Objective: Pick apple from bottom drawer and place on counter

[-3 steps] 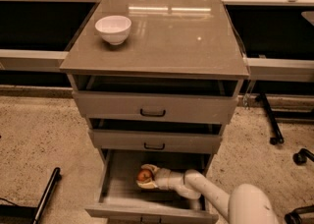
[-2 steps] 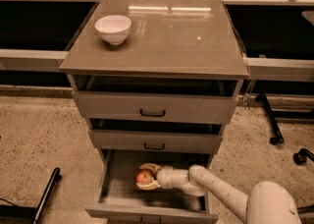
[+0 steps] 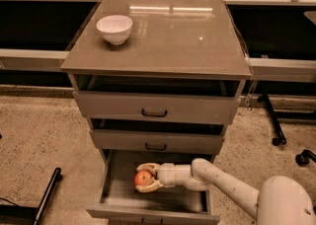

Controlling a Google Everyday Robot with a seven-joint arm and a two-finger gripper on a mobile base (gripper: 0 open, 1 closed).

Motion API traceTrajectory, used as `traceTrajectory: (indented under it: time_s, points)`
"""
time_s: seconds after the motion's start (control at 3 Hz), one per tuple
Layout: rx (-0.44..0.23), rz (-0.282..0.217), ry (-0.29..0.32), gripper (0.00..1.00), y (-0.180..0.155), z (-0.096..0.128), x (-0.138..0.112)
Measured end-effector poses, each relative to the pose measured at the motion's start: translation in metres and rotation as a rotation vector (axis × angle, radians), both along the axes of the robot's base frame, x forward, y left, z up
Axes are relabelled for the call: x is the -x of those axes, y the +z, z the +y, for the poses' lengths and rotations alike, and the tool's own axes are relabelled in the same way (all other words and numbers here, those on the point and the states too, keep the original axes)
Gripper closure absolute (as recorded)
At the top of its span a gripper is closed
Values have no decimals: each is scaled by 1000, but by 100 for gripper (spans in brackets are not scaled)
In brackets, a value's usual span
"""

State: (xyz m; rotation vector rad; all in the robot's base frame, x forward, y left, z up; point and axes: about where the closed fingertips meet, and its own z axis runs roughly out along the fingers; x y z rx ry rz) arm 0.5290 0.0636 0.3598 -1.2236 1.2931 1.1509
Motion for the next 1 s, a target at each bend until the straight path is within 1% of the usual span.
traceTrajectory:
  time_s: [0.33, 0.67, 1.0]
  points:
    - [11, -6, 14, 100, 3, 3, 2]
    - [68, -45, 120, 100, 27, 21, 20]
    - [185, -120, 162, 100, 66, 20, 35]
